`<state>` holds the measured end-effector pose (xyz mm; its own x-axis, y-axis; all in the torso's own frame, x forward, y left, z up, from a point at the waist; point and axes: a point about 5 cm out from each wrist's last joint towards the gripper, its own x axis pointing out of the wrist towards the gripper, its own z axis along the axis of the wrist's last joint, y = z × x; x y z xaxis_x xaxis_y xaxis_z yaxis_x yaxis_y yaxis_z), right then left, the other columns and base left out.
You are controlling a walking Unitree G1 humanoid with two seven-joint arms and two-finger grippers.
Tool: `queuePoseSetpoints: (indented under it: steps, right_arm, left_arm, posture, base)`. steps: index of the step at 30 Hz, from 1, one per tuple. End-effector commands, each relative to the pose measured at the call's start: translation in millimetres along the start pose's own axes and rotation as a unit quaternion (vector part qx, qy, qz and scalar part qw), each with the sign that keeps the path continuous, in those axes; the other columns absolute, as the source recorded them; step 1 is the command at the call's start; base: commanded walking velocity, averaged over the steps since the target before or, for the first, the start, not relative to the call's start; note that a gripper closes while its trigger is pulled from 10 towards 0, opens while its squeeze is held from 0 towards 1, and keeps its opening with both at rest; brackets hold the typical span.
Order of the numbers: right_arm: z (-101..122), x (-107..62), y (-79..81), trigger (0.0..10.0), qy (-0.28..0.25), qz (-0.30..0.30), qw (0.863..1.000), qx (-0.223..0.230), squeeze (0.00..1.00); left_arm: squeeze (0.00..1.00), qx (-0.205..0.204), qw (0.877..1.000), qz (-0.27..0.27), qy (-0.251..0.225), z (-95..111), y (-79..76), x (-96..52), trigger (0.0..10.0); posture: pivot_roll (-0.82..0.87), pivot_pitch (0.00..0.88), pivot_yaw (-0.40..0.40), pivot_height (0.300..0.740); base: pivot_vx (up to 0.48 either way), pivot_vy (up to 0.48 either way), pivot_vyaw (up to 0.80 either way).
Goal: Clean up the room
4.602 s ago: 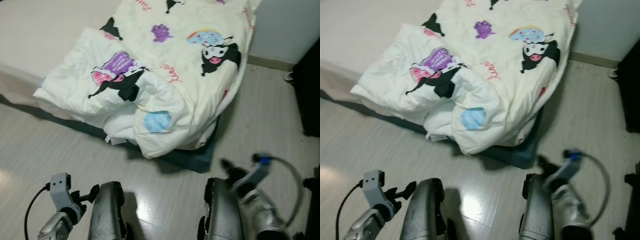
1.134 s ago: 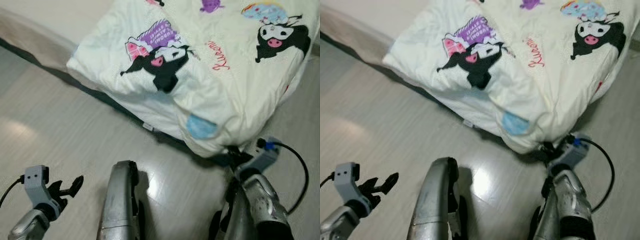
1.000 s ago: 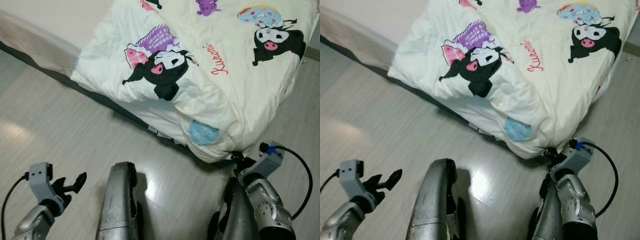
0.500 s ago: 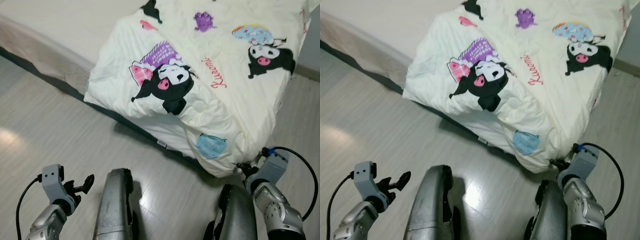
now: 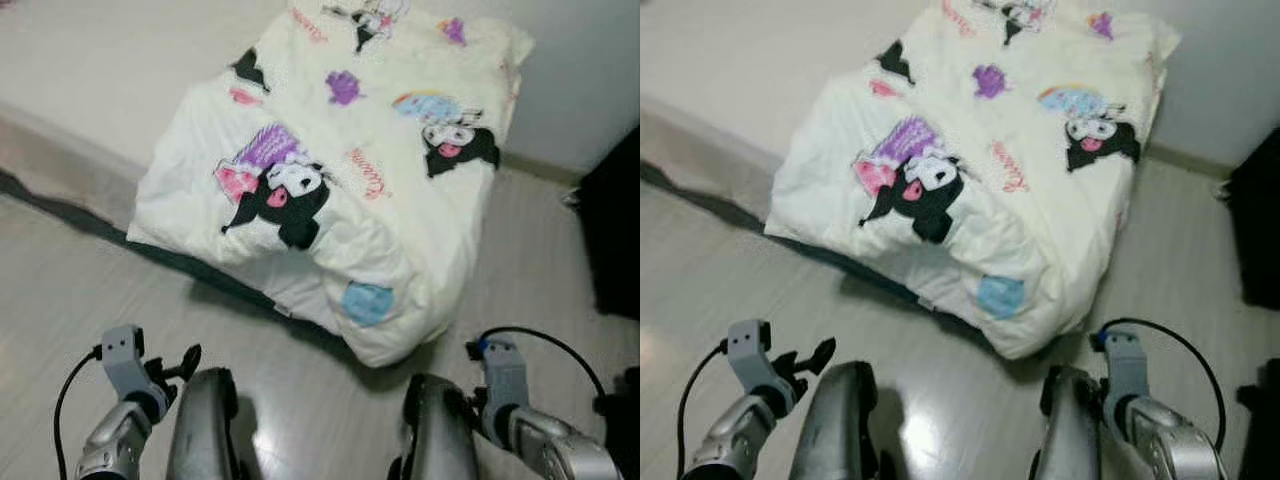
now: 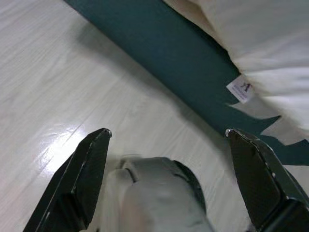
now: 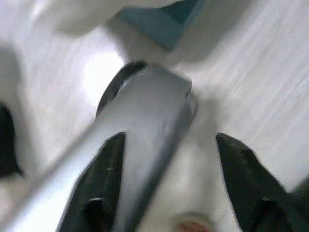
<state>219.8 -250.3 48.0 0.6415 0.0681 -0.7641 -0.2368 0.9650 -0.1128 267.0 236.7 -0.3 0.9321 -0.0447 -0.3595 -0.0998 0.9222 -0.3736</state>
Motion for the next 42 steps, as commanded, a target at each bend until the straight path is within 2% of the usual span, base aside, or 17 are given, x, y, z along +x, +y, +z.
queuePoseSetpoints:
  steps: [1,3,6,8,9,11,12,15,19,22,24,25,27,28,29,33,42]
  right_arm:
    - [-31,-0.8,9.8,10.0,0.082,0.023,0.996,-0.017,1.0]
    - [-14,-17.7,2.9,10.0,0.027,0.038,0.998,-0.032,1.0]
    - [1,-22.9,1.8,10.0,-0.024,0.049,0.998,-0.035,1.0]
    - [46,-42.8,10.0,10.0,-0.185,0.11,0.976,-0.039,1.0]
    - [60,-53.2,15.2,10.0,-0.237,0.14,0.96,-0.044,0.89]
    - [60,-53.2,15.2,10.0,-0.237,0.14,0.96,-0.044,0.89]
    - [73,-62.7,21.5,10.0,-0.279,0.166,0.945,-0.041,0.0]
    - [103,-61.0,42.9,10.0,-0.344,0.189,0.919,-0.031,0.0]
    - [123,-21.6,89.2,10.0,-0.328,0.152,0.923,-0.131,0.0]
    - [125,-11.6,98.2,10.0,-0.321,0.137,0.925,-0.151,0.0]
    - [126,12.5,111.1,10.0,-0.309,0.09,0.922,-0.216,0.0]
    - [126,12.5,111.1,10.0,-0.309,0.09,0.922,-0.216,0.0]
    - [126,37.2,129.3,10.0,-0.293,0.043,0.896,-0.33,0.0]
    - [126,37.2,129.3,10.0,-0.293,0.043,0.896,-0.33,0.0]
    - [126,46.6,134.5,10.0,-0.289,0.018,0.877,-0.384,0.0]
    - [129,52.9,133.3,10.0,-0.295,-0.018,0.858,-0.419,0.0]
    - [130,61.1,118.0,10.0,-0.293,-0.057,0.846,-0.443,0.0]
  left_arm:
    - [0.0,-0.007,1.0,0.013,0.02,-14,4.2,-5.8,10.0]
    - [0.0,-0.009,0.999,0.011,0.03,-21,0.3,-5.1,10.0]
    - [0.0,-0.009,0.999,0.011,0.034,-24,-1.1,-5.0,10.0]
    - [0.0,-0.009,0.999,0.008,0.042,-28,-3.9,-4.8,10.0]
    - [0.0,-0.009,0.999,0.007,0.044,-29,-4.6,-4.6,10.0]
    - [0.0,-0.009,0.999,0.007,0.044,-29,-4.6,-4.6,10.0]
    - [0.0,-0.008,0.999,0.007,0.046,-30,-5.0,-4.7,10.0]
    - [0.0,-0.006,0.998,0.006,0.054,-35,-5.0,-6.2,10.0]
    - [0.0,-0.003,0.998,0.003,0.058,-37,-4.0,-8.0,10.0]
    - [0.0,-0.001,0.998,0.002,0.058,-37,-3.5,-8.4,10.0]
    - [0.0,0.001,0.999,0.002,0.055,-37,-0.5,-10.5,10.0]
    - [0.0,0.001,0.999,0.002,0.055,-37,-0.5,-10.5,10.0]
    - [0.0,0.006,0.999,0.001,0.051,-37,6.3,-16.1,10.0]
    - [0.0,0.006,0.999,0.001,0.051,-37,6.3,-16.1,10.0]
    - [0.0,0.009,0.999,0.002,0.047,-38,12.2,-21.6,10.0]
    - [0.0,0.017,0.999,-0.001,0.041,-40,21.6,-33.2,10.0]
    - [0.0,0.027,0.999,-0.009,0.024,-36,29.9,-49.2,10.0]
  posture:
    - [0.06,0.186,0.005,0.445]
    - [0.04,0.181,0.009,0.445]
    - [0.04,0.181,0.011,0.445]
    - [0.03,0.174,0.015,0.445]
    - [0.03,0.173,0.015,0.445]
    - [0.03,0.173,0.015,0.445]
    - [0.03,0.173,0.015,0.445]
    - [0.04,0.183,0.022,0.445]
    - [0.05,0.196,0.028,0.445]
    - [0.05,0.199,0.028,0.445]
    - [0.09,0.245,0.029,0.445]
    - [0.09,0.245,0.029,0.445]
    - [0.1,0.269,0.032,0.445]
    - [0.1,0.269,0.032,0.445]
    - [0.13,0.31,0.029,0.445]
    - [0.16,0.348,0.026,0.445]
    - [0.18,0.4,0.027,0.445]
  base:
    - [0.0,0.0,0.0]
    - [0.0,0.0,0.0]
    - [0.0,0.0,0.0]
    - [0.0,0.0,0.0]
    - [0.0,0.0,0.0]
    - [0.0,0.0,0.0]
    - [0.0,0.0,0.0]
    - [0.0,0.0,0.0]
    - [0.0,0.0,0.0]
    - [0.0,0.0,0.0]
    - [0.0,0.0,0.0]
    - [0.0,0.0,0.0]
    - [0.0,0.0,0.0]
    - [0.0,0.0,0.0]
    - [0.0,0.0,0.0]
    - [0.0,0.0,0.0]
    - [0.0,0.0,0.0]
